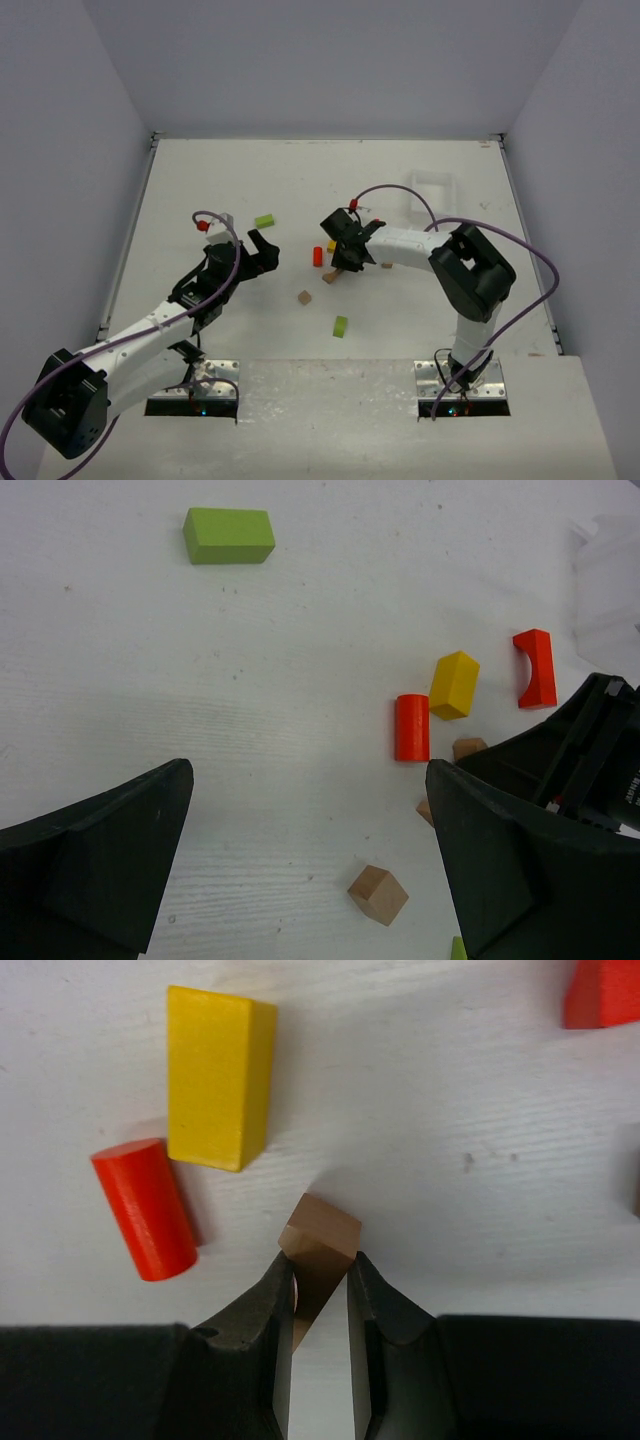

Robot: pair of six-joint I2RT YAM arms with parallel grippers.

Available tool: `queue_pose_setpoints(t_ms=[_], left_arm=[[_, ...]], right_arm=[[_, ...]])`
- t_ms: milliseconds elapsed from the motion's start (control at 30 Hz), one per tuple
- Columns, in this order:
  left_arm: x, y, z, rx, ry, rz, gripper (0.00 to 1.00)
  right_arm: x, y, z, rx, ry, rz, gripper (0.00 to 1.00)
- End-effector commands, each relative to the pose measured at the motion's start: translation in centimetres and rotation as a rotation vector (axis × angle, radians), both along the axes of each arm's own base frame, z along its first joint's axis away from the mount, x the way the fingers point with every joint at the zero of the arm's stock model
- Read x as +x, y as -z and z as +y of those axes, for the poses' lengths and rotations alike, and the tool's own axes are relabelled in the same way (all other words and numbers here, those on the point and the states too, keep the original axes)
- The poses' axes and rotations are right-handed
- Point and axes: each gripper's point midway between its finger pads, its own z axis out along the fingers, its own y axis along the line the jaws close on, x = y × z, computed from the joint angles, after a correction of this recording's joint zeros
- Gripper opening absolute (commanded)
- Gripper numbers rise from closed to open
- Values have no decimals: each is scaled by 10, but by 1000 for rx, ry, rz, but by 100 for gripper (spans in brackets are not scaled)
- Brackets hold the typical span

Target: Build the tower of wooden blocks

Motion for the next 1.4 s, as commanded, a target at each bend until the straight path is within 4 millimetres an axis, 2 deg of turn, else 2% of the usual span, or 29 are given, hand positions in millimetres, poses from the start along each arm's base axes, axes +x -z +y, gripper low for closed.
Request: queue_pose_setpoints(t_ms=[0, 67, 167, 200, 300, 400, 500, 733, 867, 933, 1067, 1367], left_arm=[[6, -7, 1, -7, -14, -37, 100], [7, -7, 2, -4, -15, -36, 100], [7, -8, 2, -2, -16, -40, 100], [7, -10, 3, -1, -18, -43, 100], [6, -11, 4, 1, -22, -47, 100], [6, -13, 6, 4, -29, -49, 100], [6, -15, 9, 9, -41, -54, 100], [6, -15, 12, 18, -57, -54, 100], [6, -15, 13, 24, -63, -52, 100], [6, -15, 14, 26, -66, -51, 100], [6, -15, 16, 29, -73, -50, 100], [6, -15, 18, 34, -81, -47, 100]], right_arm=[[-4, -33, -33, -159, -73, -71, 14], [-12, -42, -53, -263, -127, -62, 11], [-34, -49, -96, -477, -174, 21, 10], [-35, -54, -108, -552, -155, 20, 7], [-57, -79, -163, -865, -104, 118, 3], [-71, -108, -195, -1108, -49, 194, 3], [-70, -102, -198, -1208, -101, 252, 5], [-61, -81, -182, -1272, -154, 270, 8], [-58, -64, -171, -1252, -167, 280, 9], [-55, -46, -163, -1207, -196, 286, 12], [-56, -23, -152, -1112, -244, 290, 15], [-60, -10, -146, -1121, -255, 313, 21]])
